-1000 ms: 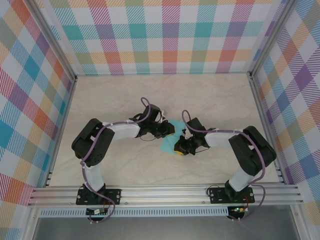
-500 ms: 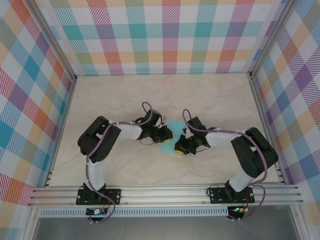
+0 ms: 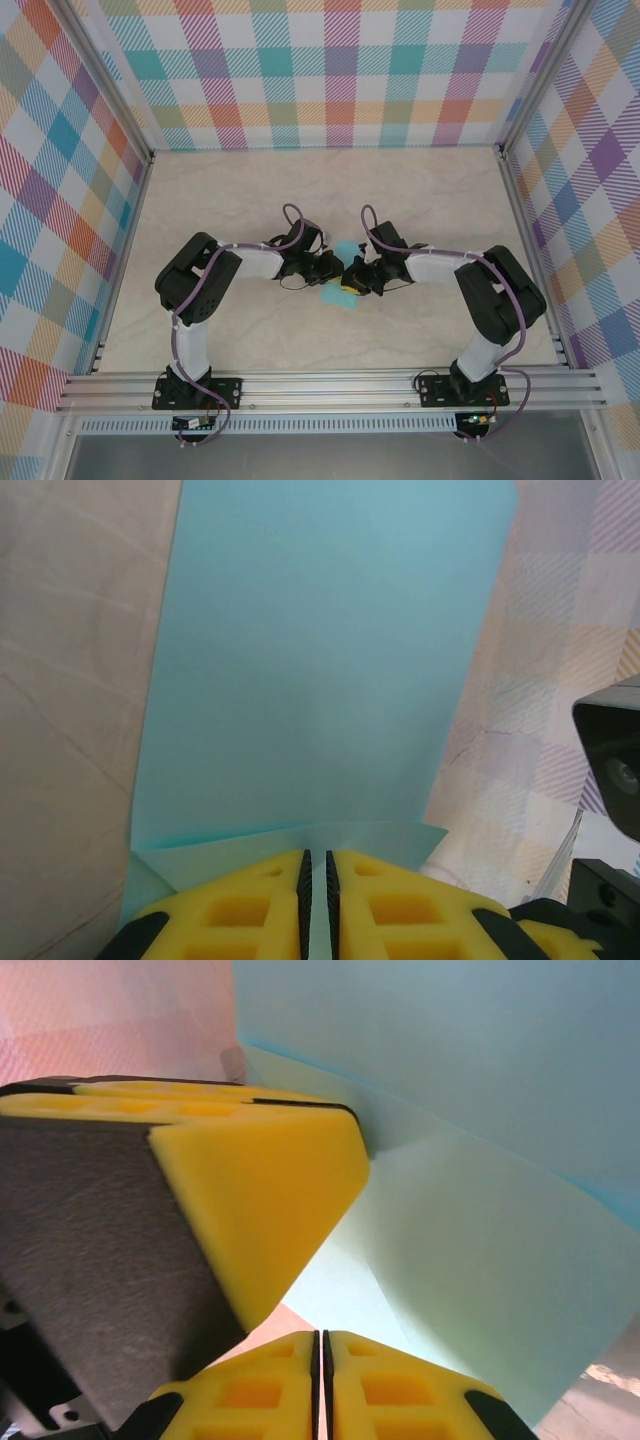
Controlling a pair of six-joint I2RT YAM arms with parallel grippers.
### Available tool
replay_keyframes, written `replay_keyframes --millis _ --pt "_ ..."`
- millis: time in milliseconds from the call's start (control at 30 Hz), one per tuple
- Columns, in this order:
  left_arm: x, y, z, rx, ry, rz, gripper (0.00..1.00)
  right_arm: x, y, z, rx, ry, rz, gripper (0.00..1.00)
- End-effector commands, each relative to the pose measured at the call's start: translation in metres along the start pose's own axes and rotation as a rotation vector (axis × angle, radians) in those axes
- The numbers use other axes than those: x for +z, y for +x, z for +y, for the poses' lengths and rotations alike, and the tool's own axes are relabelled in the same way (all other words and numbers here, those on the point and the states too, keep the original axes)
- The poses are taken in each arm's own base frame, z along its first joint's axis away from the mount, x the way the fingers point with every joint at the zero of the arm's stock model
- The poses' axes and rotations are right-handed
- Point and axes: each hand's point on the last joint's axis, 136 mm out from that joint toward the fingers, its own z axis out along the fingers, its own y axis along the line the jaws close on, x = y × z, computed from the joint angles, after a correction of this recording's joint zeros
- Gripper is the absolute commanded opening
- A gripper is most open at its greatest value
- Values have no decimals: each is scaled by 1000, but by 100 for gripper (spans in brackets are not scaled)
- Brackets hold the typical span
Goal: Fold a paper plane with a square sheet of paper (pick it up from the middle)
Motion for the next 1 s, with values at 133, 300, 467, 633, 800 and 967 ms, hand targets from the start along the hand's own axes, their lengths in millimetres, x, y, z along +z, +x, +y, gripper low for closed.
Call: replay_keyframes --millis 133,300,467,633,800,967 --pt "8 9 28 -44 -67 10 16 16 6 -30 54 65 17 12" --pt "8 9 28 -46 -66 10 16 14 13 -39 58 78 13 12" --pt "7 9 29 -45 -72 9 16 6 14 -31 43 58 -2 12" --pt "7 10 30 -49 -80 10 16 -4 8 -4 7 -25 -32 12" --pt "7 8 28 -49 -75 9 15 3 6 -4 27 -44 -21 12" --pt "7 8 27 -49 -78 10 15 18 14 -34 76 18 11 11"
